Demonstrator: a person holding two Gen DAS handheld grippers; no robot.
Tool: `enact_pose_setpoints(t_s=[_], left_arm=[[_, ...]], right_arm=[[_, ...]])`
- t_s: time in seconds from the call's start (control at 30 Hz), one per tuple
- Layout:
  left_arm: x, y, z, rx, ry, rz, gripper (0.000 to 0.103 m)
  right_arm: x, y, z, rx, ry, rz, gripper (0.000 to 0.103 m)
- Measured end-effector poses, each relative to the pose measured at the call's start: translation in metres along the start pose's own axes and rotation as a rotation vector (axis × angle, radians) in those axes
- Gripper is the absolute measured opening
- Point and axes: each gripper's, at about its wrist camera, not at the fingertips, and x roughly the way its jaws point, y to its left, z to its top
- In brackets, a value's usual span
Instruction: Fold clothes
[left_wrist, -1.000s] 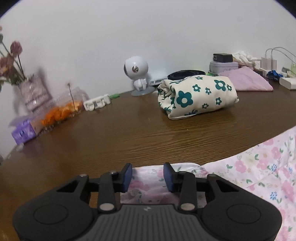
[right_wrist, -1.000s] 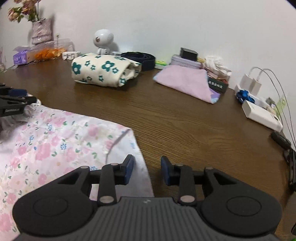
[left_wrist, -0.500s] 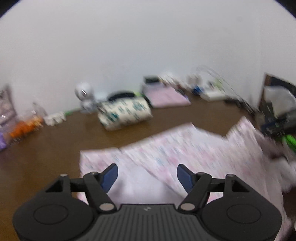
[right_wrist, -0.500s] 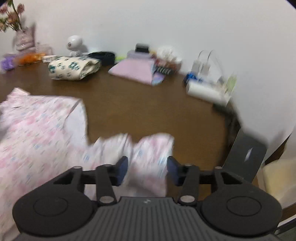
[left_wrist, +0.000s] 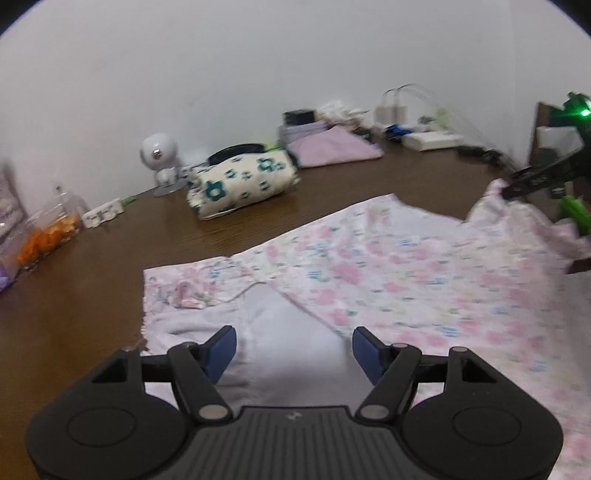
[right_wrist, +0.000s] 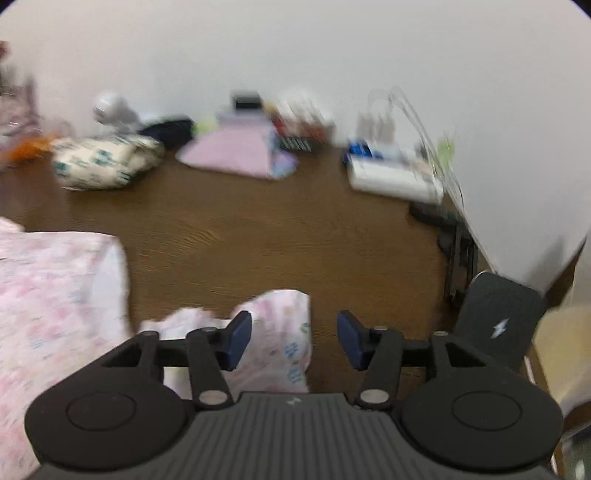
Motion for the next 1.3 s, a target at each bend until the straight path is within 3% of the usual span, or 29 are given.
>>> enact_pose_setpoints(t_s=[0.03, 0.1, 0.13, 0.2, 0.3, 0.4, 0.47, 0.57, 0.6, 0.67, 0.7, 0.73, 0.8, 0.9, 1.0, 1.07, 1.13, 1.2, 1.3], left_arm=[[0.003, 0.003, -0.003, -0.013, 0.011, 0.001, 0.068], [0.007, 0.009, -0.009, -0.037, 0.032, 0.001, 0.068], [0.009, 0.01, -0.012, -0.04, 0.044, 0.006, 0.07], [0.009, 0.015, -0.016, -0.051, 0.039, 0.006, 0.07], [0.008, 0.02, -0.018, -0.075, 0.044, 0.011, 0.072], [0.006, 0.024, -0.022, -0.101, 0.039, 0.032, 0.077], [0.002, 0.026, -0.027, -0.116, 0.029, 0.04, 0.079], [0.0, 0.033, -0.034, -0.161, 0.015, 0.047, 0.088], [0.0, 0.035, -0.036, -0.18, 0.012, 0.044, 0.089], [0.0, 0.039, -0.039, -0.208, 0.006, 0.039, 0.089], [0.0, 0.039, -0.039, -0.21, 0.002, 0.041, 0.089], [-0.001, 0.04, -0.04, -0.212, -0.001, 0.043, 0.089], [-0.001, 0.04, -0.041, -0.217, -0.004, 0.045, 0.089], [-0.002, 0.042, -0.042, -0.222, -0.003, 0.046, 0.09], [-0.001, 0.044, -0.042, -0.224, -0.003, 0.047, 0.09], [-0.002, 0.044, -0.042, -0.225, -0.003, 0.048, 0.09], [-0.001, 0.045, -0.043, -0.226, -0.002, 0.048, 0.091], [-0.001, 0.045, -0.043, -0.227, -0.001, 0.048, 0.091], [-0.002, 0.044, -0.043, -0.232, 0.0, 0.052, 0.092]], right_arm=[[0.006, 0.003, -0.002, -0.021, 0.012, 0.011, 0.02], [0.009, 0.004, -0.006, -0.028, 0.011, -0.007, 0.003], [0.011, 0.003, -0.009, -0.029, -0.003, -0.062, 0.001], [0.014, -0.002, -0.012, -0.035, -0.023, -0.165, 0.001], [0.013, -0.01, -0.013, -0.013, -0.017, -0.177, 0.003], [-0.018, -0.013, -0.015, 0.002, -0.082, -0.188, 0.013], [-0.047, -0.017, -0.022, 0.03, -0.116, -0.076, 0.021], [-0.074, -0.017, -0.047, 0.021, -0.091, 0.123, 0.031], [-0.075, -0.015, -0.056, 0.011, -0.078, 0.142, 0.033], [-0.072, -0.009, -0.073, -0.012, -0.051, 0.159, 0.028], [-0.069, -0.007, -0.079, -0.022, -0.037, 0.144, 0.009], [-0.072, -0.007, -0.084, -0.015, -0.036, 0.12, 0.001], [-0.079, -0.009, -0.092, 0.004, -0.038, 0.07, 0.001], [-0.096, -0.024, -0.094, 0.077, -0.045, 0.079, 0.001], [-0.092, -0.013, -0.097, 0.011, 0.005, 0.037, 0.007], [-0.1, -0.002, -0.096, -0.009, -0.054, 0.029, 0.015], [-0.105, 0.003, -0.091, -0.005, -0.117, 0.035, 0.035], [-0.096, 0.008, -0.081, -0.009, -0.139, 0.007, 0.036], [-0.065, 0.02, -0.068, 0.028, -0.066, -0.012, 0.042]])
